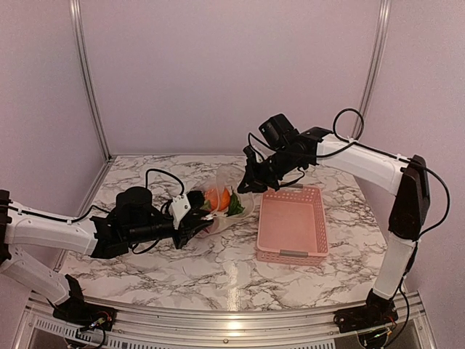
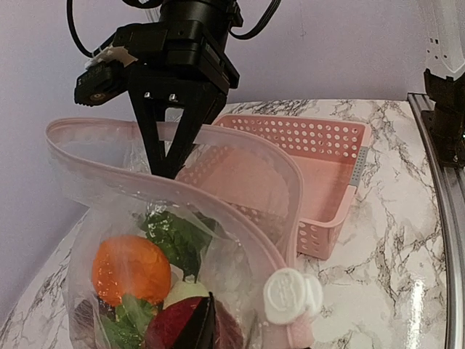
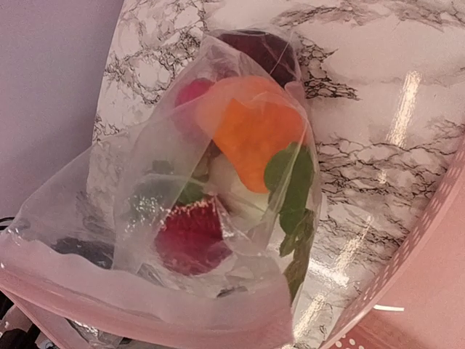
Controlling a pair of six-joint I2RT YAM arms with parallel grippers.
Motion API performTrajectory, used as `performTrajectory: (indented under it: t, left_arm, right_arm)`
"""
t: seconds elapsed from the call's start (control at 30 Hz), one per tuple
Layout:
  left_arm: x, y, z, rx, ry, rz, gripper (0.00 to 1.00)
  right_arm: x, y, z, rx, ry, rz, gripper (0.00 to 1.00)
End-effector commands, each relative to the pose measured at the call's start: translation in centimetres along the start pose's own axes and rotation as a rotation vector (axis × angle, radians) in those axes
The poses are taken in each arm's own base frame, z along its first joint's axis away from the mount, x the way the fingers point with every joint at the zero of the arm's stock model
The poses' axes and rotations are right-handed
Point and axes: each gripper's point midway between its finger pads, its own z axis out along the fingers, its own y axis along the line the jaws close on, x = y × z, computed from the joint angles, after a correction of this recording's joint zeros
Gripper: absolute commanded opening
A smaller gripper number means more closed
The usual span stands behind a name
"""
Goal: Place the food in the zip-top bag and seal the zipper
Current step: Pass from the right arm to the left, then hold the zipper from the zipper food storage bag.
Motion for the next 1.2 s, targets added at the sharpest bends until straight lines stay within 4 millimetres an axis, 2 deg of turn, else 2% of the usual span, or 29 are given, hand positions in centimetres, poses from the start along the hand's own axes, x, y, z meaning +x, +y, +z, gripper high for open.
performTrajectory:
  t: [0.0,0.27,0.37,0.43,0.47,0.5,0.53,0.63,0.7,0.8,0.87,0.93,1.03,1.1,1.17]
  left_arm:
    - [-0.4,0.9,0.1,-0.065,-0.029,0.015,0.22]
    - [-1.2,1.7,-0.2,-0.11,-0.045,-0.014,0.0]
    - [-2.3,2.3,-1.1,-0.122,-0.035,-0.023,0.0]
    - [-3.4,3.0,-2.0,-0.145,-0.014,-0.031,0.0]
    - [-3.8,3.1,-2.4,-0.143,-0.003,-0.039,0.0]
    - [-4.4,3.2,-2.9,-0.141,0.008,-0.045,0.0]
    - [-5.0,3.4,-3.4,-0.143,0.016,-0.058,0.0]
    - [-6.9,3.9,-4.6,-0.139,0.027,-0.131,0.0]
    - [-8.2,4.2,-5.0,-0.129,0.056,-0.175,0.0]
    - [-6.1,4.4,-5.0,-0.146,0.207,-0.195,0.0]
    - [-5.9,3.9,-5.0,-0.108,0.265,-0.198,0.0]
    - [-6.8,3.6,-5.2,-0.083,0.263,-0.219,0.0]
    - [-8.9,2.1,-5.4,0.025,0.177,-0.207,0.0]
    - [-9.7,2.0,-4.9,0.041,0.134,-0.199,0.0]
    - [-11.5,1.6,-4.1,0.089,0.088,-0.197,0.0]
  right_arm:
    - [-0.4,0.6,-1.2,-0.026,-0.025,0.0,0.0]
    - [-0.2,0.4,-1.3,-0.021,-0.023,0.002,0.0]
    - [-0.9,0.0,-3.0,-0.011,-0.06,0.011,0.0]
    - [-2.0,0.4,-5.5,-0.007,-0.126,0.007,0.02]
    - [-2.6,0.8,-7.0,-0.003,-0.164,-0.003,0.11]
    - [-3.2,1.4,-8.6,-0.003,-0.203,-0.017,0.3]
    - [-3.7,2.4,-10.0,-0.017,-0.237,-0.04,0.38]
    - [-4.6,5.8,-13.3,-0.099,-0.298,-0.139,0.46]
    - [-4.8,7.3,-14.4,-0.135,-0.314,-0.213,0.47]
    - [-4.5,8.3,-14.7,-0.158,-0.315,-0.35,0.48]
    - [-4.2,8.7,-14.2,-0.182,-0.294,-0.406,0.48]
    - [-3.8,9.2,-13.8,-0.211,-0.278,-0.457,0.47]
    - [-3.0,10.5,-13.6,-0.246,-0.275,-0.543,0.47]
    - [-2.4,12.1,-13.9,-0.31,-0.275,-0.603,0.48]
    - [-1.3,14.3,-14.3,-0.379,-0.27,-0.692,0.49]
